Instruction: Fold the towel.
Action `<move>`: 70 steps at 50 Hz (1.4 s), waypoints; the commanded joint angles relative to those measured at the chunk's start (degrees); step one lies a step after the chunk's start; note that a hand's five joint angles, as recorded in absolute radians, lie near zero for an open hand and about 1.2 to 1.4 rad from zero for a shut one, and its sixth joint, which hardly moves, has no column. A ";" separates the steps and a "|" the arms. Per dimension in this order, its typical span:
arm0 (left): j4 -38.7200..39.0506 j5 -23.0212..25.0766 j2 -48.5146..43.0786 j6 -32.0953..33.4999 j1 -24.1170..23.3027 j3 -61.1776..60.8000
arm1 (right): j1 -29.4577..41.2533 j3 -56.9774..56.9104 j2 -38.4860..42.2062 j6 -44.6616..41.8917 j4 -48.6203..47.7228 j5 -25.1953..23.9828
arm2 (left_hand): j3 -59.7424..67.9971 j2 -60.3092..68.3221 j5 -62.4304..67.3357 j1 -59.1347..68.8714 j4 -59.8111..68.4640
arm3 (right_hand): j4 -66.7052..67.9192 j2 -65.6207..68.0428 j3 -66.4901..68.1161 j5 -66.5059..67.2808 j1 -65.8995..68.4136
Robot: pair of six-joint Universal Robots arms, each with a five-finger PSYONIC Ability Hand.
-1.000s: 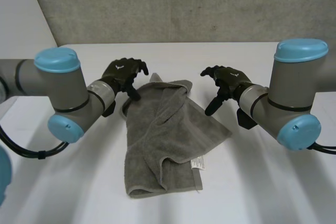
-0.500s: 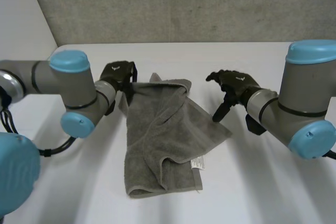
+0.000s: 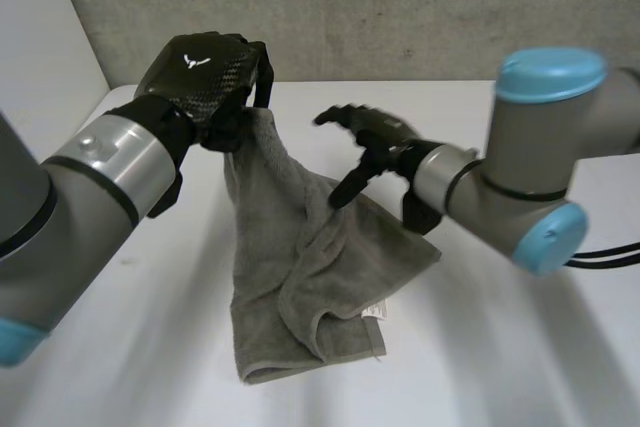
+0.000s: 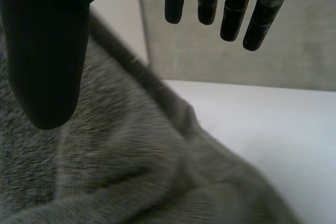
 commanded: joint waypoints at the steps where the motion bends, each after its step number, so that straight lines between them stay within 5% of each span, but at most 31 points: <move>1: -0.15 -0.02 3.21 5.01 -1.32 -4.05 | 4.67 -6.06 6.95 -0.15 -0.28 -1.48 | 10.36 10.28 10.91 12.07 10.26 | 1.62 1.51 2.71 2.12 3.91; 9: -0.23 -0.02 7.42 5.72 -1.59 -6.95 | 5.02 -9.49 9.58 -0.59 -4.24 -5.52 | 10.36 10.28 10.91 12.07 10.26 | 10.53 10.43 11.62 11.04 12.83; 12: 0.03 -0.02 8.66 5.72 -1.15 -8.01 | 5.02 -9.31 10.55 -0.68 -4.77 -9.13 | 10.36 10.28 10.91 12.07 10.26 | 29.54 29.43 30.63 30.04 31.84; 14: 0.03 -0.02 8.66 5.80 -0.89 -8.10 | 5.02 -10.01 11.34 -1.55 -4.85 -11.84 | 10.36 10.28 10.91 12.07 10.26 | 66.31 66.21 67.40 66.82 68.61; 15: 0.38 -0.02 8.31 5.80 -0.45 -8.01 | 5.02 -10.01 11.34 -1.56 -4.85 -11.85 | 10.36 10.28 10.91 12.07 10.26 | 66.48 66.38 67.57 66.99 68.78; 20: 3.53 -0.02 5.51 6.94 3.49 -4.17 | 4.23 -15.64 10.55 -7.19 -5.56 -8.34 | 10.36 10.28 10.91 12.07 10.26 | 66.49 66.38 67.58 66.99 68.78; 22: 5.72 -0.02 3.06 8.08 4.90 -1.45 | 3.10 -19.93 7.49 -13.39 -6.17 -0.73 | 10.36 10.28 10.91 12.07 10.26 | 66.49 66.38 67.58 66.99 68.78; 27: 12.40 -0.46 -2.75 9.67 5.80 10.40 | 1.42 -18.73 -1.37 -22.72 -14.31 7.64 | 10.36 10.28 10.91 12.07 10.26 | 66.49 66.38 67.58 66.99 68.78; 33: 16.72 -0.90 -7.33 8.62 5.01 22.12 | 1.07 -3.82 -14.29 -23.97 -31.89 9.15 | 10.36 10.28 10.91 12.07 10.26 | 66.49 66.38 67.58 66.99 68.78; 39: 16.47 -1.08 -7.69 8.00 3.34 18.20 | 1.51 6.86 -18.72 -26.08 -34.91 9.24 | 10.36 10.28 10.91 12.07 10.26 | 66.49 66.38 67.58 66.99 68.78; 48: 16.47 -0.02 -6.72 8.26 2.10 -3.53 | 2.65 19.68 -17.32 -38.98 -15.88 8.54 | 10.36 10.28 10.91 12.07 10.26 | 66.49 66.38 67.58 66.99 68.78; 51: 17.08 -0.02 -6.81 8.70 1.14 -13.11 | 3.52 21.27 -12.59 -43.64 -6.40 9.24 | 10.36 10.28 10.91 12.07 10.26 | 29.56 29.45 30.65 30.06 31.85; 57: 17.08 -0.02 -7.42 11.07 0.26 -24.08 | 2.83 21.98 -10.28 -47.26 7.43 8.98 | 10.36 10.28 10.91 12.07 10.26 | 3.83 3.72 4.92 4.33 6.13; 70: 16.38 -0.11 -0.58 13.19 0.44 -30.24 | -4.55 26.54 -17.30 -42.26 6.23 8.54 | 10.36 10.28 10.91 12.07 10.26 | 4.81 4.70 5.90 5.32 7.11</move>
